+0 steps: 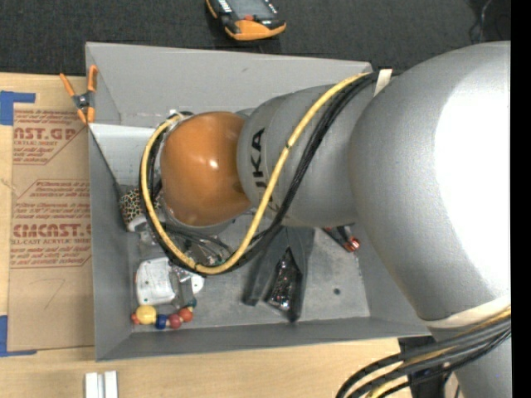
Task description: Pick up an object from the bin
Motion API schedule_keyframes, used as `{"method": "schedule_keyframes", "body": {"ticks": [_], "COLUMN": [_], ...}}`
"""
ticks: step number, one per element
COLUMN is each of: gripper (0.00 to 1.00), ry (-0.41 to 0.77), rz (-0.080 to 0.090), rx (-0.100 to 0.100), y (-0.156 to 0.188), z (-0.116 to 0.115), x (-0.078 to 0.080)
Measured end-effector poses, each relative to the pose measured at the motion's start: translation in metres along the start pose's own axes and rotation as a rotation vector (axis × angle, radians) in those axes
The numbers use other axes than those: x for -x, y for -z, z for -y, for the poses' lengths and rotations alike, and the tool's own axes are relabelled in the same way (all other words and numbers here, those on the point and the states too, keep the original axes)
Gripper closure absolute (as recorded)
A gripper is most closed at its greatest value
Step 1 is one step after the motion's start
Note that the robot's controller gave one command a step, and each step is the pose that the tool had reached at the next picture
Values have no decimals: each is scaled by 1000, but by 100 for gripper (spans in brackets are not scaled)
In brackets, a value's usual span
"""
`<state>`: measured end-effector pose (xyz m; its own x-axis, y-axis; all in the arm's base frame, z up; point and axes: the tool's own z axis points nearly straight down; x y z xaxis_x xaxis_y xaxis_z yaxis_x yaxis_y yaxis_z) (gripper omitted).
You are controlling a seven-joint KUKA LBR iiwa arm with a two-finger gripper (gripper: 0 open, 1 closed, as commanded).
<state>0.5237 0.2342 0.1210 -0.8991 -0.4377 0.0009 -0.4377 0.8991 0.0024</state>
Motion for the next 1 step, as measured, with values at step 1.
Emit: {"method": "schedule_keyframes", "body": {"ticks": [1], "gripper": [0], "ry": [64], "rz": [10], "rx": [-1], "y": [-52], "z": [4], "x": [13]}}
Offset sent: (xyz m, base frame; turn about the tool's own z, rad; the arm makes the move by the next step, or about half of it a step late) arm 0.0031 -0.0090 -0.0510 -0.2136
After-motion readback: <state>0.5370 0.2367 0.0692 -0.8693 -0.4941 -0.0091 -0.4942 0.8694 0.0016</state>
